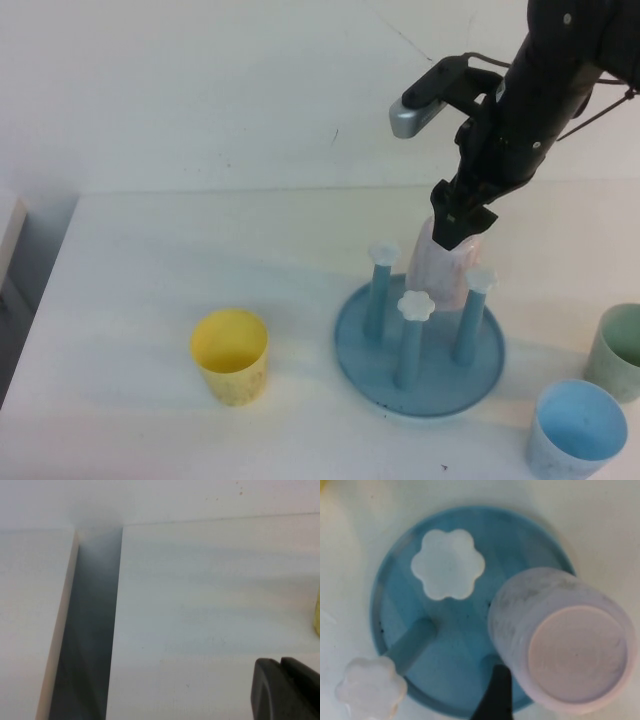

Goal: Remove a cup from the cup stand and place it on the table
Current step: Pick up the cup from the rack

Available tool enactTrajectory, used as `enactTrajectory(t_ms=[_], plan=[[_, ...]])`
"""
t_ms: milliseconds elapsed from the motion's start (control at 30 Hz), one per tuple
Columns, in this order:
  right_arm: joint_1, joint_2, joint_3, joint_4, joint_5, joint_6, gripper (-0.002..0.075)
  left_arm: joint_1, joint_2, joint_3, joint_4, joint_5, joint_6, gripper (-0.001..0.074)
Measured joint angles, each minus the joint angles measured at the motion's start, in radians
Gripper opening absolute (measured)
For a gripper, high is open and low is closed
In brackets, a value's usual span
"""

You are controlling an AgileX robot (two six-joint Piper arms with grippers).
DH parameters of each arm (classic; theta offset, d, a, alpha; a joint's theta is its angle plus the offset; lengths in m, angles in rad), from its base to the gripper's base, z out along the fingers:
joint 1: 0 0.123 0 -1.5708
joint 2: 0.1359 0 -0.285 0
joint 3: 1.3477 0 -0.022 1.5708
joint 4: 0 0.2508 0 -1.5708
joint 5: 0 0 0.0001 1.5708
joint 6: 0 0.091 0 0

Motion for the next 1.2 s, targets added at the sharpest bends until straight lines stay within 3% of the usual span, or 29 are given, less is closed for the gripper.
enactTrajectory(t_ms=[967,1200], plan=[[0.000,0.122,-0.040,0.032,0.000,0.009,0.0658,0.000,0.000,0.000,0.000,0.000,0.000,-0.0003],[0.000,0.120,-0.018,0.032,-0.008,0.010,0.0577,0.000,0.000,0.000,0.000,0.000,0.000,-0.0003]])
